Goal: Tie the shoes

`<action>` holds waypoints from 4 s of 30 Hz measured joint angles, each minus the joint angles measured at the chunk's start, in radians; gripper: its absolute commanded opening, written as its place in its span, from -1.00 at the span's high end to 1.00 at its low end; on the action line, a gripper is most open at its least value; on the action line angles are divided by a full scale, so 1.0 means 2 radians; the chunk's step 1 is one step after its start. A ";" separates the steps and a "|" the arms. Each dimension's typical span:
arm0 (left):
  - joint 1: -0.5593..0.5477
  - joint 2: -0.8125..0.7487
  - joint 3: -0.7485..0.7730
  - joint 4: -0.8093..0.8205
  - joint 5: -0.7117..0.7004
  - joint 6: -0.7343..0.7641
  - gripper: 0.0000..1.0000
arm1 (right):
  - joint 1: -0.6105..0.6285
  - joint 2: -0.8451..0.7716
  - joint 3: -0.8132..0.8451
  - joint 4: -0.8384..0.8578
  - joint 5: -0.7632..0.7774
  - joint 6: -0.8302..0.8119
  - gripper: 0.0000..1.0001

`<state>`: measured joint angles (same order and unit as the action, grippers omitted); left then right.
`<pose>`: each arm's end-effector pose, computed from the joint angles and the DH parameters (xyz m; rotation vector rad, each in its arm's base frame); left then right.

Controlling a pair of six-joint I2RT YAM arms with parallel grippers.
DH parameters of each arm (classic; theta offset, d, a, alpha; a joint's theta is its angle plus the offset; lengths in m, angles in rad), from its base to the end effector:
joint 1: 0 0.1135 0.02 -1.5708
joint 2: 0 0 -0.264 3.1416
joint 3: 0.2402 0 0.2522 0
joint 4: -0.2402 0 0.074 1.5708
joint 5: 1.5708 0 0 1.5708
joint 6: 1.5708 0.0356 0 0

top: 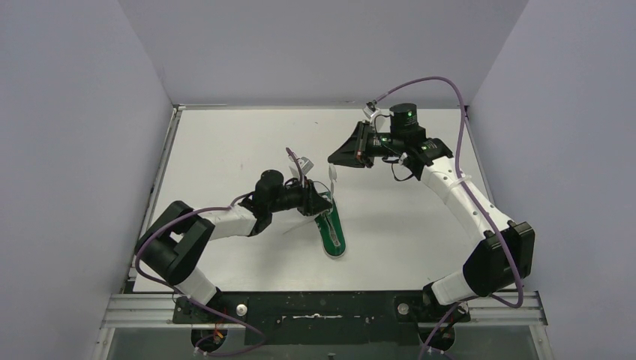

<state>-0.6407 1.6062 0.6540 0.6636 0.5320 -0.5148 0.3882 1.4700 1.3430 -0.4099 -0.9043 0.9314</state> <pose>0.2462 -0.2061 0.1828 0.5278 1.9561 -1.2624 0.2916 0.1495 0.3555 0.0052 2.3726 1.6747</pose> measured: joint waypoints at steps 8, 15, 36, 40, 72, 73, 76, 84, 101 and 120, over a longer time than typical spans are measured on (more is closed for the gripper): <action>-0.001 0.008 0.001 0.000 -0.008 0.002 0.40 | 0.008 0.000 0.000 0.003 0.000 0.010 1.00; -0.003 0.013 0.007 0.007 -0.013 -0.003 0.41 | 0.010 0.000 0.000 0.007 0.000 0.017 1.00; -0.003 0.017 0.009 0.011 -0.033 -0.042 1.00 | -0.022 0.126 0.055 0.057 0.021 0.017 1.00; -0.002 0.017 -0.010 0.020 -0.044 -0.056 1.00 | 0.002 0.221 0.101 0.060 0.047 0.003 1.00; 0.015 -0.010 -0.039 0.014 -0.086 -0.168 1.00 | 0.028 0.026 -0.036 -0.186 0.160 -0.263 -0.57; 0.015 -0.010 -0.034 0.006 -0.087 -0.172 1.00 | 0.049 -0.006 -0.067 -0.166 0.176 -0.262 -0.55; 0.017 -0.010 -0.021 -0.010 -0.081 -0.183 1.00 | 0.131 -0.072 -0.148 -0.085 0.230 -0.249 -0.48; 0.035 -0.010 0.020 -0.080 -0.026 -0.205 1.00 | 0.294 -0.076 -0.280 0.124 0.418 -0.225 -0.11; 0.047 -0.010 0.008 -0.086 0.010 -0.257 1.00 | 0.348 0.100 -0.297 0.359 0.653 -0.189 0.19; 0.057 -0.010 0.010 -0.079 0.027 -0.263 1.00 | 0.309 -0.104 -0.292 0.134 0.484 -0.164 1.00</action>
<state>-0.5262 1.5860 0.6739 0.5053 0.5854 -1.0401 1.0069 1.2613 0.7593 -0.1421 0.0639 0.6025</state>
